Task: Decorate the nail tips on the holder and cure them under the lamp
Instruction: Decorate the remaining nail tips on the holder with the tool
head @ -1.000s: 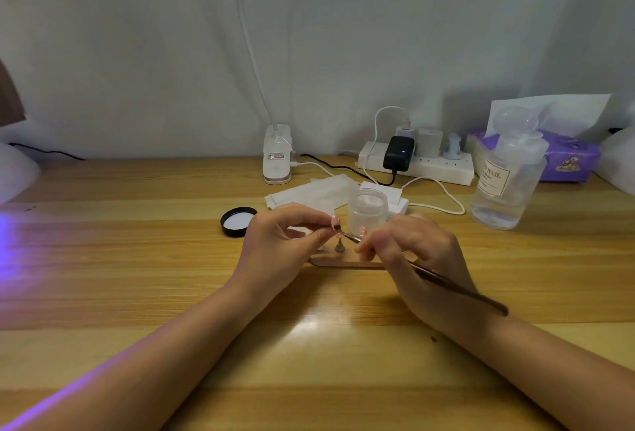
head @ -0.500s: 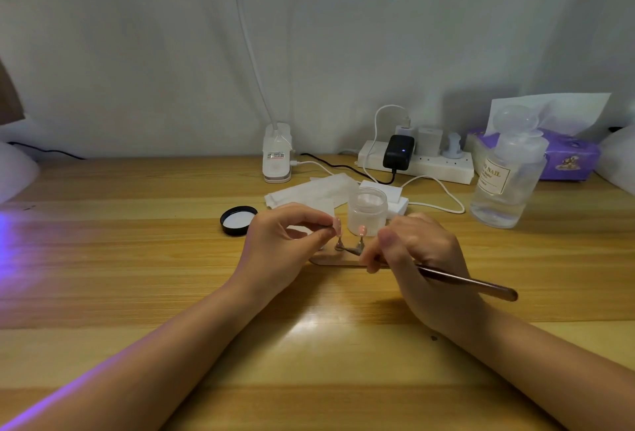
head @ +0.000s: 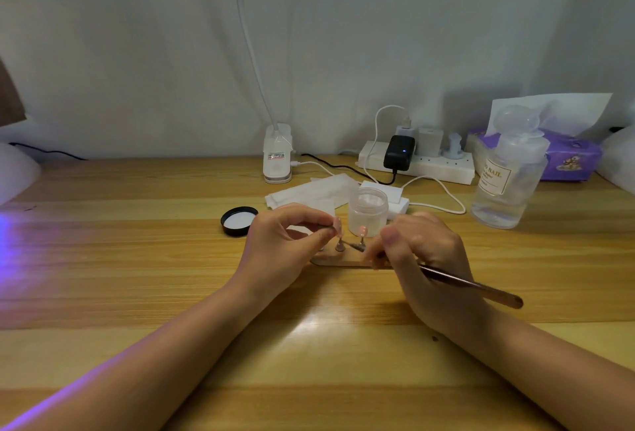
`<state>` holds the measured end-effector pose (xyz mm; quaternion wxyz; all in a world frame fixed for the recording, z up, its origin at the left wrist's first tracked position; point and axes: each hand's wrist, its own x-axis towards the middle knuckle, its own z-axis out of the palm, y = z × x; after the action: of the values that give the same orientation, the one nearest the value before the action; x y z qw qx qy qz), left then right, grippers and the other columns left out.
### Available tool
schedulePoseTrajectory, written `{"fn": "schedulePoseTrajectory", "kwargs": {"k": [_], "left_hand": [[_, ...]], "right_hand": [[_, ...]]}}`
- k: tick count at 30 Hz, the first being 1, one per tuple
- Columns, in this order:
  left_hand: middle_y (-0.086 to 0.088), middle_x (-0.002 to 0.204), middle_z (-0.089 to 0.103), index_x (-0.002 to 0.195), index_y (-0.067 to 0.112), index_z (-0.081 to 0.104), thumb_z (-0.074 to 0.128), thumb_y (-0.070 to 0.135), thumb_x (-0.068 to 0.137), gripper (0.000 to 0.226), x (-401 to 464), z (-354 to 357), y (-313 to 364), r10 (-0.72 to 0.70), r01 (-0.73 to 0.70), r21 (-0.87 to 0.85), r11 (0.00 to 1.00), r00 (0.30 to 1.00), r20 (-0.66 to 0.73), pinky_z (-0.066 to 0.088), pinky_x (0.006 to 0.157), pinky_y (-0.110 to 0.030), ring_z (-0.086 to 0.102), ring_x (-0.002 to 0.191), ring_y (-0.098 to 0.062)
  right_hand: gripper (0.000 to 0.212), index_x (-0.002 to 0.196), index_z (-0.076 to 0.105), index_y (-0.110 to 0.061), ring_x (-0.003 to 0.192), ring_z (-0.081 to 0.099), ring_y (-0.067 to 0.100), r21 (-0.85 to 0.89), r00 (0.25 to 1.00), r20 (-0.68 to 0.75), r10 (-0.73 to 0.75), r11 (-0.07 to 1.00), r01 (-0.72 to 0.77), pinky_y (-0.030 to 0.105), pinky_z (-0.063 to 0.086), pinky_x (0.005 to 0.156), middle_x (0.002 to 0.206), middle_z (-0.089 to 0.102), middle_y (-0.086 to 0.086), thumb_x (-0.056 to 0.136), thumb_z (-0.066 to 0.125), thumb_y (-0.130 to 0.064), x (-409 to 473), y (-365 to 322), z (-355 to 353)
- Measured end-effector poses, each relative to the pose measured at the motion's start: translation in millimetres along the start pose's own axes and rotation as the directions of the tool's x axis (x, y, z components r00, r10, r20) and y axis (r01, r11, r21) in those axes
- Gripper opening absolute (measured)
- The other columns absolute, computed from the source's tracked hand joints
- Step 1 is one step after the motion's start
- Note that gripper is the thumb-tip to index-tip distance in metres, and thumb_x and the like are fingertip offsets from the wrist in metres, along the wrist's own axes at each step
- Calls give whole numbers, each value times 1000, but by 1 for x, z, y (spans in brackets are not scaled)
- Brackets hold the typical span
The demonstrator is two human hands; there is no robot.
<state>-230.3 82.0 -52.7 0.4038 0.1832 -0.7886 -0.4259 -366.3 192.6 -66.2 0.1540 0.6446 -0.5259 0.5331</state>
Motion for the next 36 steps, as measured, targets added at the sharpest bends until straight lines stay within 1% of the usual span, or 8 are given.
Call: {"fn": "schedulePoseTrajectory", "kwargs": {"k": [4,11,17,23,27,30,34,36], "left_hand": [[5,81,70,80,23,71,72,7,74,18,0,0,0,-26,26,-22,999,1000,-13,57,68,-27,66,77,-13],[8,81,71,79,28,71,72,8,74,21,0,0,1,-71,71,-53,996,997,-16,56,66,-23,67,77,-12],[8,81,72,77,28,71,72,6,74,22,0,0,2,-81,81,-51,995,997,-10,57,70,-30,67,77,-14],[9,81,72,77,30,70,72,6,75,24,0,0,2,-76,75,-50,996,997,-7,57,70,-29,68,76,-12],[11,82,71,76,32,70,71,9,74,23,0,0,3,-75,75,-57,996,997,-2,57,70,-26,67,77,-9],[10,82,72,77,31,70,72,9,74,21,0,0,2,-80,79,-58,995,997,-5,57,71,-29,67,78,-10],[10,83,72,79,30,70,71,10,74,21,1,-1,0,-87,86,-50,995,996,-12,57,73,-30,67,79,-10],[12,83,71,79,31,70,72,13,74,18,1,-1,-1,-87,85,-53,995,996,-32,56,72,-26,66,78,-7]], "right_hand": [[48,80,69,-14,70,60,7,-70,1000,18,13,997,-12,35,43,68,72,66,-6,96,31,-40,3,-1,2],[59,63,66,-13,66,50,-9,19,1000,-1,13,1000,-13,22,38,72,64,54,-17,99,26,-39,0,-1,0],[48,83,66,-18,77,57,1,-7,997,21,68,998,-68,28,42,72,80,60,-14,96,27,-43,4,-1,2],[60,66,65,-12,72,52,-9,69,999,33,40,997,-42,14,37,76,69,58,-14,99,24,-41,1,-4,0],[48,78,63,-21,72,56,0,62,996,-5,87,994,-86,26,44,69,71,60,-10,97,25,-44,3,-4,0],[42,82,63,-23,75,57,1,39,994,33,102,994,-103,28,45,69,77,60,-13,94,30,-45,5,-5,1],[51,71,67,-13,75,54,-10,64,997,68,31,997,-36,11,38,75,72,59,-13,96,31,-38,3,-6,0],[49,70,66,-13,71,56,-5,95,998,61,35,995,-40,12,40,73,66,61,-7,96,32,-37,2,-6,-1]]}}
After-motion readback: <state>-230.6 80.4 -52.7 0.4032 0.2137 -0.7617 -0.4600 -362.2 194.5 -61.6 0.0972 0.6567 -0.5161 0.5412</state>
